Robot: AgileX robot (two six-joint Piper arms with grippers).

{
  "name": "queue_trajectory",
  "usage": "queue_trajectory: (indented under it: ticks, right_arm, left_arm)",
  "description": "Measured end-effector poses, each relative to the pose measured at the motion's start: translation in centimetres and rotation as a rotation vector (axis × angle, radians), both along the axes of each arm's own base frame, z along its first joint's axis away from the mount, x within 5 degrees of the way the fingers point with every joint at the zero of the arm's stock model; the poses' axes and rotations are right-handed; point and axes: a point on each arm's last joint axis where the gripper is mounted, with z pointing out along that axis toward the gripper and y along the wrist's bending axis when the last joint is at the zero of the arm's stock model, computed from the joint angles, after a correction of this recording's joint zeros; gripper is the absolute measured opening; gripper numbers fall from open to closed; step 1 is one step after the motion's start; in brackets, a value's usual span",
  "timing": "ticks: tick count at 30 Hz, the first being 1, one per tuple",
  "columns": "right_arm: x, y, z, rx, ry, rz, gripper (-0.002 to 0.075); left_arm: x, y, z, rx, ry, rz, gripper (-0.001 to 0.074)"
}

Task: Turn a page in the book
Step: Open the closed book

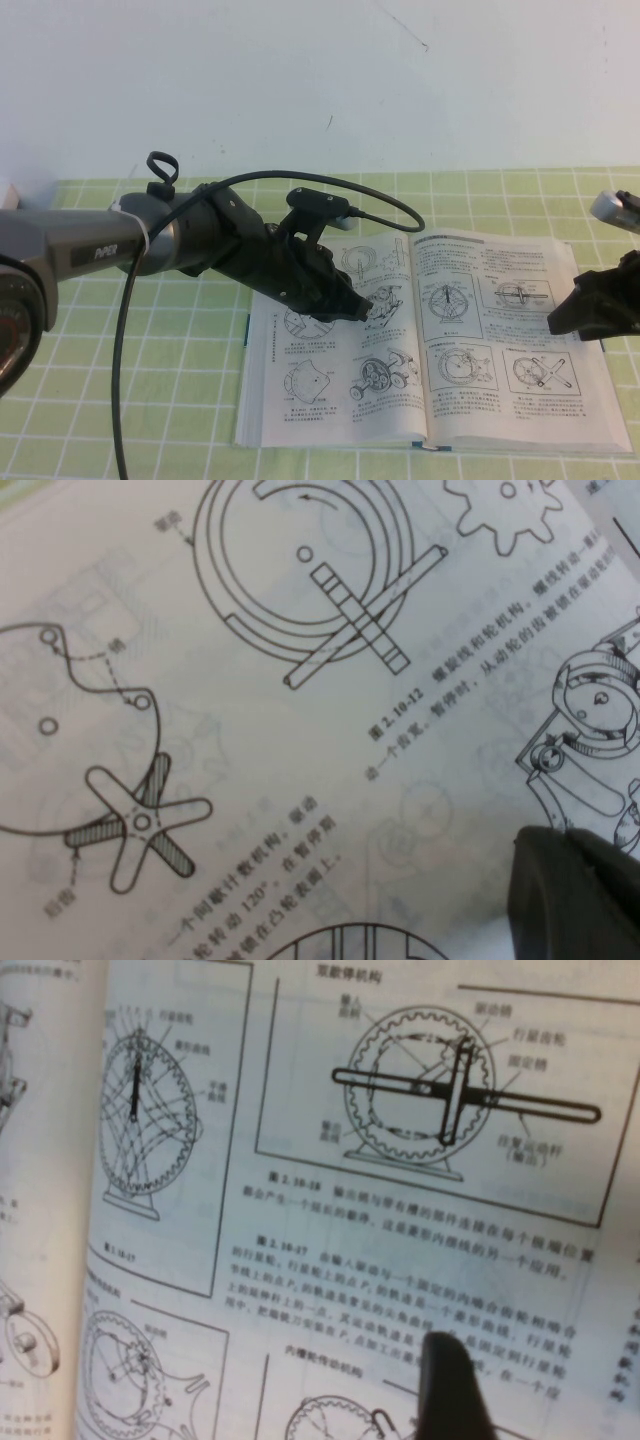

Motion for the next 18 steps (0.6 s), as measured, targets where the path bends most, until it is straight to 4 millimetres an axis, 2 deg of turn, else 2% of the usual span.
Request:
queue_trajectory:
  ticks: [18]
  right_arm:
    - [0.28, 0.5, -0.14, 0.076, 0.004, -0.03, 0.0391]
  left_arm:
    - [0.04, 0.06, -0.03, 0.001, -0.001, 0.0, -0.0004]
